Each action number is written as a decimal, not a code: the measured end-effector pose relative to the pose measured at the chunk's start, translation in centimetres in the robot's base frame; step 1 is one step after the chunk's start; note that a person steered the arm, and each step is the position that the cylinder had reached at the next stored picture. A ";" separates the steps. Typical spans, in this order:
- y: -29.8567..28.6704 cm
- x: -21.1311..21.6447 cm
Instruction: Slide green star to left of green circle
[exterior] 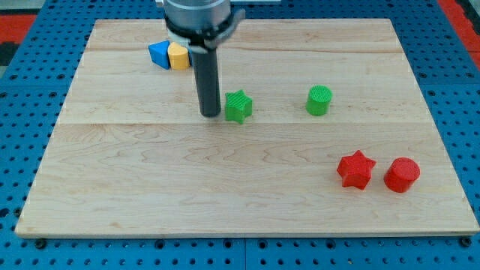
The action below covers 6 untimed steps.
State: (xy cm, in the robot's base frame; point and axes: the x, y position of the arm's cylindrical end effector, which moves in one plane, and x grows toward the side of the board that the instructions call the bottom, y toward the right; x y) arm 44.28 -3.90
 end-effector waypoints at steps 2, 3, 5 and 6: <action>12.7 -0.7; 16.5 -3.4; 15.9 -2.3; 8.2 -0.2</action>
